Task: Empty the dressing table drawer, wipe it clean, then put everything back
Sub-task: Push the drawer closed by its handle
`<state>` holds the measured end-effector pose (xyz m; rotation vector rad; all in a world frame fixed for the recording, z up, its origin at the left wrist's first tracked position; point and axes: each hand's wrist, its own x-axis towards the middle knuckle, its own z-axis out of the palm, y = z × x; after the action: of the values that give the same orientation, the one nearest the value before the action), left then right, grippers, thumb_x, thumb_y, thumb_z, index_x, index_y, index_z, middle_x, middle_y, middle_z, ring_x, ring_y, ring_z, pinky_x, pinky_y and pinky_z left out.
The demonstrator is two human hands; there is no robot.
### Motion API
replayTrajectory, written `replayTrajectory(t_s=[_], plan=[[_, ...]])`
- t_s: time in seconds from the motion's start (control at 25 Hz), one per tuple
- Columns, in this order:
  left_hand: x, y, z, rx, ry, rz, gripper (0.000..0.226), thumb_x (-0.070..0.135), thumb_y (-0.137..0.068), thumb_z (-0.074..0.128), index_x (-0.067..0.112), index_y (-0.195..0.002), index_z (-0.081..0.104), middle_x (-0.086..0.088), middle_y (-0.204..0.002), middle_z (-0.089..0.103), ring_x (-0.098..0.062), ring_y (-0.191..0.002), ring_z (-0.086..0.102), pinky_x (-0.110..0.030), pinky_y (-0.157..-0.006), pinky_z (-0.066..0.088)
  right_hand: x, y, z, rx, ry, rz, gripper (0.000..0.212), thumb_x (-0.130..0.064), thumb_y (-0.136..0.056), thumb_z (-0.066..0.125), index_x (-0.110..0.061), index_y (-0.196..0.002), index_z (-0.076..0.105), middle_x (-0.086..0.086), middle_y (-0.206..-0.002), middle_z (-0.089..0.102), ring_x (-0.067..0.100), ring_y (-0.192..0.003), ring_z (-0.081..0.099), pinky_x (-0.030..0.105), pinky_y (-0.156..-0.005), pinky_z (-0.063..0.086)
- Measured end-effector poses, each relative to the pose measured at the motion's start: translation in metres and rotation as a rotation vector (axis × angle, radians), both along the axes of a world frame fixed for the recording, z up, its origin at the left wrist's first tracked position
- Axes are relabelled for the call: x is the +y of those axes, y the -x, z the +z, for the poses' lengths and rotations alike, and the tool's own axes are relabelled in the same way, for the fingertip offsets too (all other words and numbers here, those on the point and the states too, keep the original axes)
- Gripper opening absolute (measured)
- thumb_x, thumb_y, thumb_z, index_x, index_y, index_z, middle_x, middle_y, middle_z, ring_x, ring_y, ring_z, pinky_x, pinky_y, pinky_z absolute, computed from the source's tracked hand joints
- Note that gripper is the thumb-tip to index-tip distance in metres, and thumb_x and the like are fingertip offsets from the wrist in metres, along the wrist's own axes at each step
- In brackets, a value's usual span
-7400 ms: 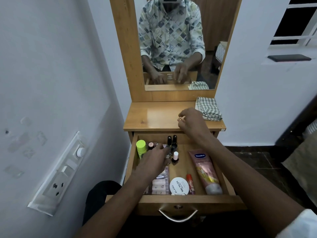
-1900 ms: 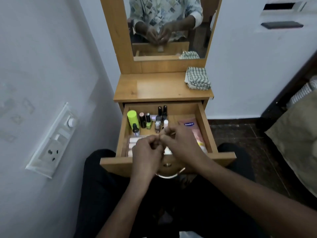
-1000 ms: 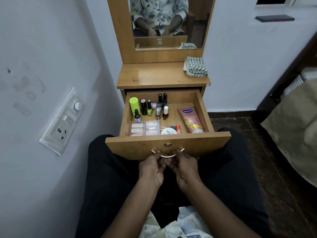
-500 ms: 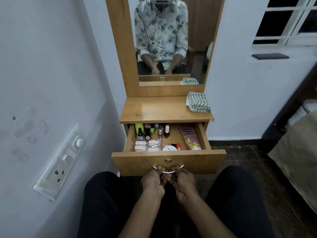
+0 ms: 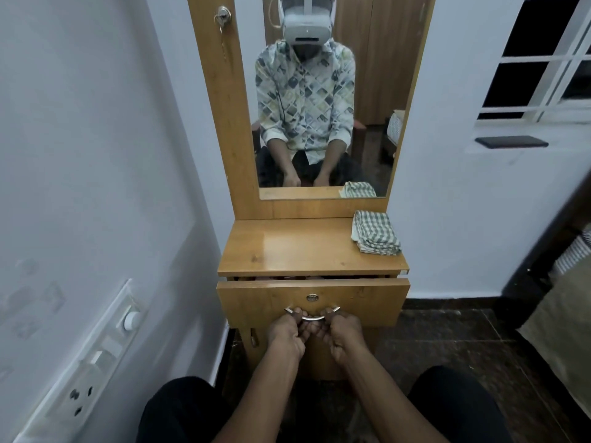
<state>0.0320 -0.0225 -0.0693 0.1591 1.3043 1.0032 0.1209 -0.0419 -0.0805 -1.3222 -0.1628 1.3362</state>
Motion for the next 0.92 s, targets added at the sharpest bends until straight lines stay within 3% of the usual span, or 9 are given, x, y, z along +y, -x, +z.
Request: replayTrajectory(t_s=[0.12,0.24,0.32,0.48,0.64,0.92], plan=[[0.016,-0.003,-0.001,-0.014,-0.007,0.007,0.023,-0.002,-0.097,0.053,0.006,-0.075,0.057,-0.01,-0.073,0.056,-0.02,-0.056,0.055,-0.021,-0.031,0.046,0.013,-0.002,0.002,-0.005,0.011,0.003,0.022,0.004,-0.1,0.046,0.003,-0.079,0.055,0.015,-0.063,0.056,0.013,-0.033,0.055,0.023,-0.037,0.052],[0.029,-0.005,-0.003,-0.024,-0.014,0.006,0.023,-0.001,-0.097,0.053,0.005,-0.075,0.056,-0.01,-0.073,0.055,-0.02,-0.06,0.051,-0.02,-0.031,0.045,0.026,-0.005,0.003,0.008,0.017,-0.001,0.016,0.002,-0.1,0.046,0.005,-0.088,0.055,0.018,-0.065,0.057,0.014,-0.033,0.057,0.023,-0.036,0.051],[0.035,-0.006,-0.004,-0.031,-0.023,0.01,0.024,-0.001,-0.098,0.053,0.006,-0.074,0.056,-0.01,-0.073,0.055,-0.02,-0.055,0.054,-0.02,-0.03,0.045,0.033,-0.006,0.003,0.013,0.013,-0.013,0.014,0.002,-0.1,0.046,0.005,-0.09,0.055,0.018,-0.067,0.056,0.014,-0.033,0.057,0.024,-0.036,0.052],[0.042,-0.007,-0.012,-0.039,-0.034,0.017,0.023,0.0,-0.098,0.054,0.004,-0.075,0.057,-0.01,-0.073,0.056,-0.01,-0.028,0.055,-0.019,-0.03,0.045,0.037,-0.007,0.002,0.017,0.003,-0.015,0.01,0.005,-0.099,0.048,0.006,-0.092,0.056,0.016,-0.066,0.056,0.014,-0.032,0.057,0.024,-0.036,0.051],[0.043,-0.007,-0.015,-0.027,-0.029,0.025,0.017,0.0,-0.098,0.054,0.002,-0.081,0.059,-0.011,-0.073,0.056,-0.008,-0.025,0.051,-0.018,-0.028,0.043,0.038,-0.008,-0.002,0.017,0.022,-0.016,0.015,0.005,-0.098,0.049,0.006,-0.085,0.057,0.018,-0.067,0.058,0.016,-0.034,0.059,0.025,-0.035,0.051],[0.042,0.0,-0.011,-0.028,-0.033,-0.018,0.018,-0.003,-0.094,0.057,-0.001,-0.077,0.058,-0.013,-0.066,0.059,-0.01,-0.026,0.053,-0.022,-0.029,0.046,0.04,-0.012,0.001,0.03,0.031,0.031,0.014,0.002,-0.099,0.047,0.006,-0.089,0.056,0.021,-0.069,0.06,0.018,-0.036,0.06,0.026,-0.035,0.052]])
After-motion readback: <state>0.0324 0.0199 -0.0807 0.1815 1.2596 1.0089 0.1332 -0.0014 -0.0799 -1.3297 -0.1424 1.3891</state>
